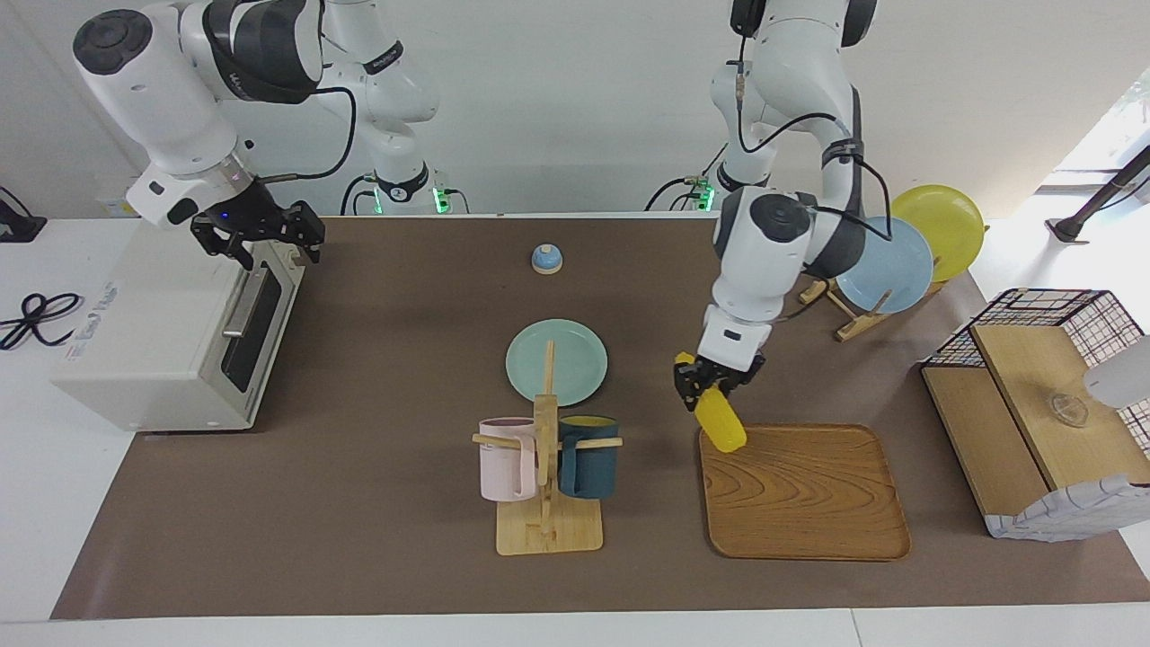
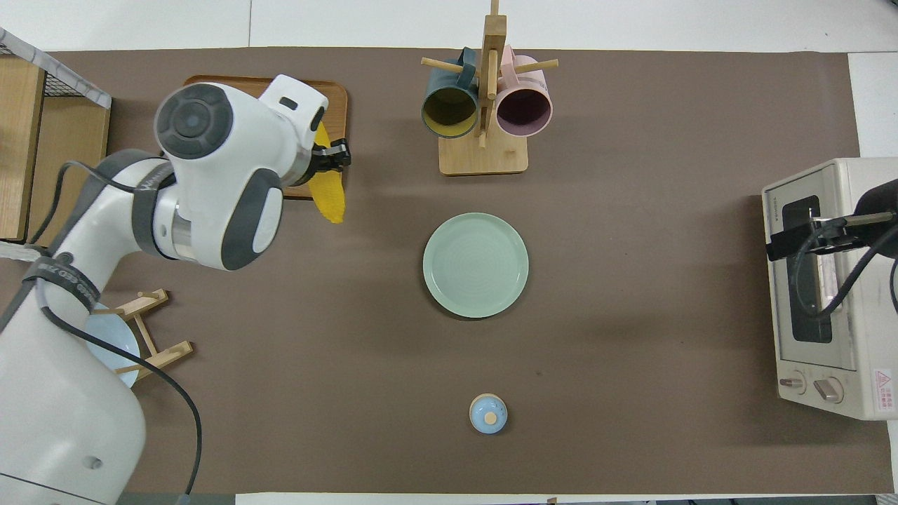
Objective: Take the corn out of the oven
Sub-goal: 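Carry the corn to the wooden tray and lower it with the left gripper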
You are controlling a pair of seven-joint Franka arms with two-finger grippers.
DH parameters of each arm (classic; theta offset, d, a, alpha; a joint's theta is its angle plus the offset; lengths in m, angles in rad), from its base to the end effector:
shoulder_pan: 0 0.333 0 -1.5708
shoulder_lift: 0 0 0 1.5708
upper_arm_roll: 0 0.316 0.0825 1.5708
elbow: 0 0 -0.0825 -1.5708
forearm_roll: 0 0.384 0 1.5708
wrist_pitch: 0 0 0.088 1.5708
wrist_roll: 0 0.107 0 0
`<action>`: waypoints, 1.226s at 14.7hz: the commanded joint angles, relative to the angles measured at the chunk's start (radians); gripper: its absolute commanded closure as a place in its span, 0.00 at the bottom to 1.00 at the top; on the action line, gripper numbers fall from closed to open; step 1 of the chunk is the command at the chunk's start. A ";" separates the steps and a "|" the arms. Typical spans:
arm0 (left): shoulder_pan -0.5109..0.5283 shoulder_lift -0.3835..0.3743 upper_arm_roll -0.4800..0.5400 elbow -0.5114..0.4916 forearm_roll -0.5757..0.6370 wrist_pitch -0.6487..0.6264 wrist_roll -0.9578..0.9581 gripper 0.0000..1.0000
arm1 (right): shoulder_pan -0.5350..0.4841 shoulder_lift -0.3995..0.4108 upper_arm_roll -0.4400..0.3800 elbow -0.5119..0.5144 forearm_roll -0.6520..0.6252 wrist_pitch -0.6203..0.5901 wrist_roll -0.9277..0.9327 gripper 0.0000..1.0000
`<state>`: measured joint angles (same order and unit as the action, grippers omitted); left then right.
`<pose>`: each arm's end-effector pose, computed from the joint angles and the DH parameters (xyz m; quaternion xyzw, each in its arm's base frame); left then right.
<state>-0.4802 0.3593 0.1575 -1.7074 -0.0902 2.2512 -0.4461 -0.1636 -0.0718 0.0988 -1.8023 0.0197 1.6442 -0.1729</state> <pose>0.6324 -0.2252 0.4032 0.9923 0.0787 0.0838 0.0453 0.5295 -0.0309 0.5601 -0.9977 -0.0525 0.0423 0.0113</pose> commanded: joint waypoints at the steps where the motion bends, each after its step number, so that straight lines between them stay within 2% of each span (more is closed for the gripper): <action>1: 0.099 0.052 -0.016 0.055 -0.003 -0.016 0.171 1.00 | 0.027 -0.003 0.009 0.032 0.006 -0.032 0.038 0.00; 7: 0.199 0.275 -0.021 0.294 -0.005 -0.022 0.251 1.00 | 0.047 0.006 0.013 0.051 0.003 -0.055 0.075 0.00; 8: 0.228 0.297 -0.029 0.314 -0.011 -0.022 0.256 1.00 | 0.030 0.010 0.044 0.058 0.008 -0.060 0.084 0.00; 10: 0.256 0.323 -0.056 0.328 -0.014 -0.005 0.280 1.00 | 0.044 0.032 0.041 0.076 0.003 -0.066 0.099 0.00; 14: 0.252 0.345 -0.056 0.319 -0.016 0.048 0.290 1.00 | 0.096 0.043 -0.045 0.077 0.003 -0.067 0.099 0.00; 18: 0.253 0.352 -0.058 0.321 -0.016 0.057 0.309 1.00 | 0.116 0.040 -0.062 0.080 0.003 -0.093 0.101 0.00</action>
<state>-0.2302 0.6896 0.0999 -1.4133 -0.0943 2.3013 -0.1707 -0.0661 -0.0416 0.0489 -1.7520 0.0193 1.5892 -0.0863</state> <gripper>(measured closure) 0.471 0.000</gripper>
